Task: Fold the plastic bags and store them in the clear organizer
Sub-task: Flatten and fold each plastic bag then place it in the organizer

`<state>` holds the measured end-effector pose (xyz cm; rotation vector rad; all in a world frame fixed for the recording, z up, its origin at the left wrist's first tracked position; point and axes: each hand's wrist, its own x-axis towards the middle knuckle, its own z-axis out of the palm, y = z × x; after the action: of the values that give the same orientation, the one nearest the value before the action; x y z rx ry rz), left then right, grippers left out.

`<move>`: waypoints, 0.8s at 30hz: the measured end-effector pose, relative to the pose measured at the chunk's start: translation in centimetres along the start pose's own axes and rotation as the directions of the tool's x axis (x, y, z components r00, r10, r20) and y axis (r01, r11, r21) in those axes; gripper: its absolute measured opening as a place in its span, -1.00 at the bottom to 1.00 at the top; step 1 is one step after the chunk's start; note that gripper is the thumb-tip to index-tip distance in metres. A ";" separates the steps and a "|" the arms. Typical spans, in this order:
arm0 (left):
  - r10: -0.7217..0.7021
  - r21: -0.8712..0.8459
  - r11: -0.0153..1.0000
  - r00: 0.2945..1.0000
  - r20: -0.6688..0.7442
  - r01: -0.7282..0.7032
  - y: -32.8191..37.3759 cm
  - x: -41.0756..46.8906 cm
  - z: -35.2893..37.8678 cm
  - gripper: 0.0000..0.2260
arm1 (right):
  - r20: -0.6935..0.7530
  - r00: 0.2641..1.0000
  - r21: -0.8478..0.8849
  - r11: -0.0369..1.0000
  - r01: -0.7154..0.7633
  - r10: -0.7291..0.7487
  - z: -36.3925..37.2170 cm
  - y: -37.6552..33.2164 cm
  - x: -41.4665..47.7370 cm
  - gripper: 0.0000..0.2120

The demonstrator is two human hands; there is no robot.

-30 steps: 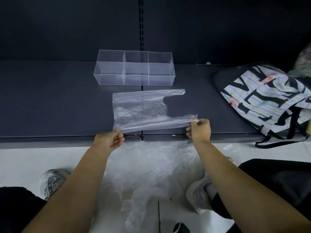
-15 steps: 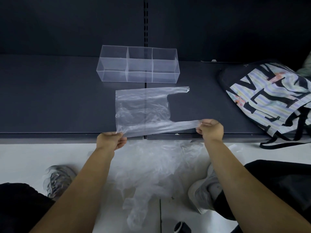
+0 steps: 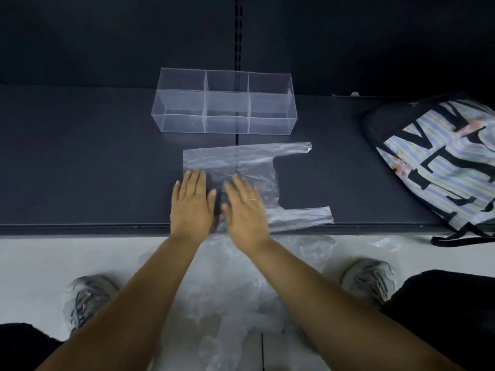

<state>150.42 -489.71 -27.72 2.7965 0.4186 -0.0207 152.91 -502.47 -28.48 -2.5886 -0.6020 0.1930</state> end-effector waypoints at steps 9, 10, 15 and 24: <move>0.051 0.203 0.977 0.994 0.093 -0.069 -2.4 -0.4 2.6 -0.27 | -0.144 0.893 -0.325 0.832 -0.450 0.426 -4.9 14.7 -2.3 -0.37; 0.048 0.200 0.978 0.994 0.097 -0.067 -2.3 -0.4 2.5 -0.26 | -0.159 0.853 -0.314 0.793 -0.521 0.497 -5.9 16.0 -2.4 -0.36; 0.026 0.065 0.998 1.000 -0.001 -0.025 -1.1 1.7 1.8 -0.33 | -0.203 0.907 -0.275 0.868 -0.414 0.368 -5.5 12.2 2.0 -0.39; 0.038 0.169 0.985 0.999 0.037 -0.044 -2.0 6.4 2.9 -0.40 | 0.081 0.993 -0.317 0.947 -0.057 0.087 -0.7 6.6 9.3 -0.35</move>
<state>156.04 -486.94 -31.45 2.9673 0.3672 -0.0995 163.89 -503.84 -31.29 -2.9270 -0.6140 0.2630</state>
